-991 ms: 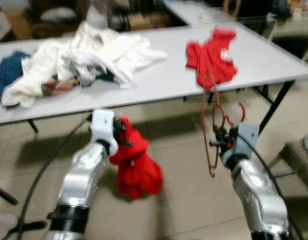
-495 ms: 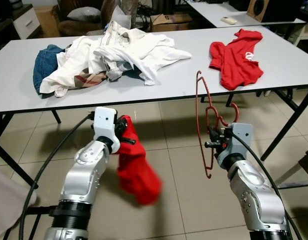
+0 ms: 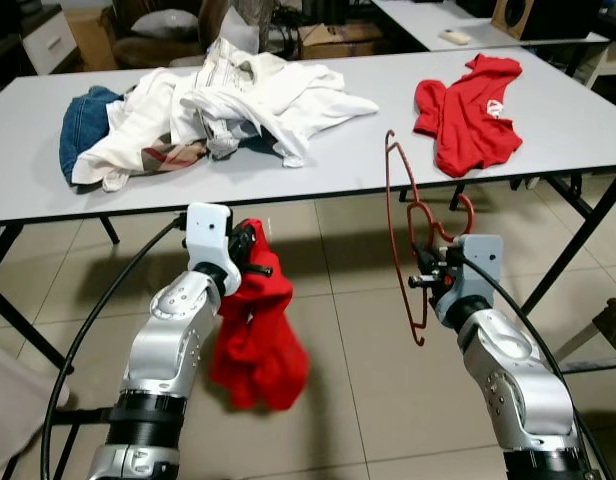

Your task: Hang hanger

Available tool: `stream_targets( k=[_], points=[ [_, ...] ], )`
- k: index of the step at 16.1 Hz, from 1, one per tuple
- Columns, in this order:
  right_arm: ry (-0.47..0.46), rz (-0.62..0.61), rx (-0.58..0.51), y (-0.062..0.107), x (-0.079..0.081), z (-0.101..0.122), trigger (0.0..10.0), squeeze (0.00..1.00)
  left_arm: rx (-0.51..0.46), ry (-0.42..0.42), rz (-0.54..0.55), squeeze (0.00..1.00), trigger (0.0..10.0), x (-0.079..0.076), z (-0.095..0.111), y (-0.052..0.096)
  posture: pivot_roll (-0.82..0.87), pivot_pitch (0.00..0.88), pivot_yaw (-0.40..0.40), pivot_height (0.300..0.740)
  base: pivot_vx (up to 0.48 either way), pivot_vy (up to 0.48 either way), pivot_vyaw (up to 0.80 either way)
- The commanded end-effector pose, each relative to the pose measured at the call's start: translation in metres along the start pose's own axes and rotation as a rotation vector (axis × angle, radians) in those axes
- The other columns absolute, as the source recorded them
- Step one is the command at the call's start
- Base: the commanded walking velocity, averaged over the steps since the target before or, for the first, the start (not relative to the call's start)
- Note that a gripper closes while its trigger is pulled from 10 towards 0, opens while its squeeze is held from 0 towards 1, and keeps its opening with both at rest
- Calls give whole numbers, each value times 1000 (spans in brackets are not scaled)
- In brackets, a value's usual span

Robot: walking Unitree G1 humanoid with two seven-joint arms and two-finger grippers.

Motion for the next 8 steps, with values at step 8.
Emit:
stream_targets(
  k=[8],
  points=[
    [27,35,-13,-7,9,7,10000,0,-17,3,54,0,10000,10,8,0,-138,0,16,740,320,0,0]
  ],
)
Point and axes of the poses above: a point about 5 cm out from each wrist's last joint towards the gripper, its own y axis pointing back from the gripper into the wrist, its own z axis along the axis of the wrist's last joint, x = y × z, the point moved 3 cm from there along -y, pointing out of the wrist towards the gripper, and after that the axes turned 3 degrees about y, right-handed, at the moved point
